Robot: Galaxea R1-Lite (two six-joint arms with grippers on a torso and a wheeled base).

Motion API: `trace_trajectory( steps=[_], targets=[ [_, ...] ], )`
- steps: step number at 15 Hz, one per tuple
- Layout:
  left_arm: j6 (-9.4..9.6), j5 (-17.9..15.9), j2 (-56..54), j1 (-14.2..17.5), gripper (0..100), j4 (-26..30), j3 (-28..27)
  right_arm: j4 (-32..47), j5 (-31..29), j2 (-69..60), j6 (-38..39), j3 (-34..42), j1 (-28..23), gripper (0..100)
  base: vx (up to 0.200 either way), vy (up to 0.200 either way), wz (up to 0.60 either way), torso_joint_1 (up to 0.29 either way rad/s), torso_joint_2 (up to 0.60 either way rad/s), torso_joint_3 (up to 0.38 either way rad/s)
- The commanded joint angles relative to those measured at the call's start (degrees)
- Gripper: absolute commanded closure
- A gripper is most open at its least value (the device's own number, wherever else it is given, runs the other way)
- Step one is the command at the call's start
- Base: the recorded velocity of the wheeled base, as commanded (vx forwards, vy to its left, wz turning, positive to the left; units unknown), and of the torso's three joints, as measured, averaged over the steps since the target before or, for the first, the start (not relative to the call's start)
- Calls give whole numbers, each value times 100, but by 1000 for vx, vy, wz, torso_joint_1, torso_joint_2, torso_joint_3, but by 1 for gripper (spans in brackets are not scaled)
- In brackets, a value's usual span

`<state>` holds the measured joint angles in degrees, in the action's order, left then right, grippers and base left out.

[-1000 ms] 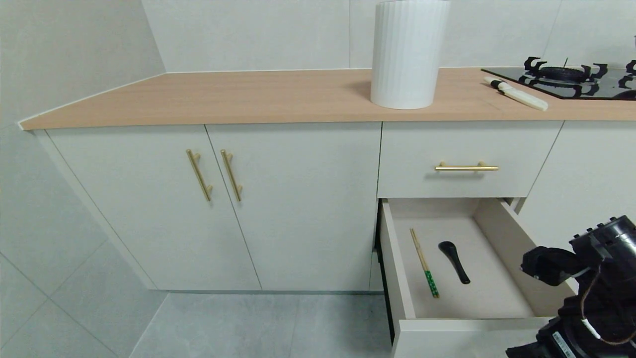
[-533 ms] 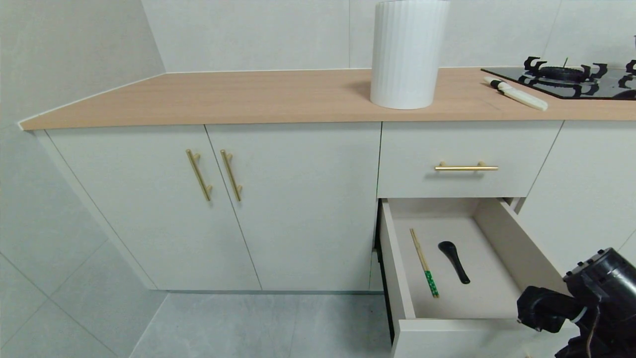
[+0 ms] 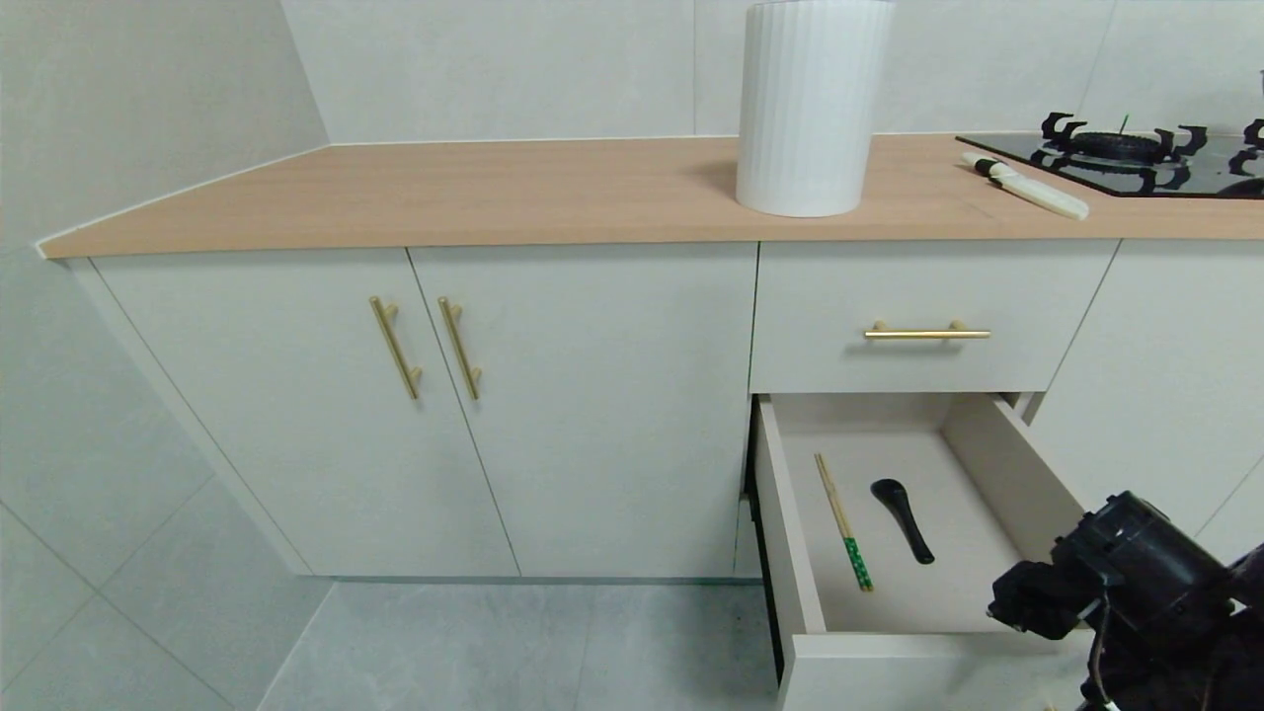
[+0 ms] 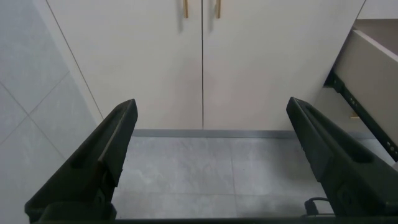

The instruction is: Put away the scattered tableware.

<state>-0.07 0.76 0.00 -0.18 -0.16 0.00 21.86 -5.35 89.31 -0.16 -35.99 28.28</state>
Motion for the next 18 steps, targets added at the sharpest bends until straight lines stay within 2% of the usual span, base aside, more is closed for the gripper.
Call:
trace_trajectory(
  steps=[1, 4, 6, 10, 12, 18],
  targets=[
    [-1, 4, 0, 1, 0, -2, 0, -6, -150, 509, 490, -365, -7, 0, 0, 0, 0, 0, 0, 0],
    [-1, 4, 9, 1, 0, -2, 0, -6, -344, 895, 1317, -743, -7, 0, 0, 0, 0, 0, 0, 0],
    [-1, 4, 0, 1, 0, -2, 0, -50, -423, 983, 1422, -849, -16, 0, 0, 0, 0, 0, 0, 0],
    [-1, -5, 0, 1, 0, -2, 0, -762, -643, 1080, 1765, -822, -104, 0, 0, 0, 0, 0, 0, 0],
    [-1, 4, 9, 1, 0, -2, 0, -1061, -836, 1133, 1774, -901, -244, 0, 0, 0, 0, 0, 0, 0],
    [-1, -5, 9, 1, 0, -2, 0, -1764, -924, 1660, 1739, -1402, -605, 0, 0, 0, 0, 0, 0, 0]
  ],
)
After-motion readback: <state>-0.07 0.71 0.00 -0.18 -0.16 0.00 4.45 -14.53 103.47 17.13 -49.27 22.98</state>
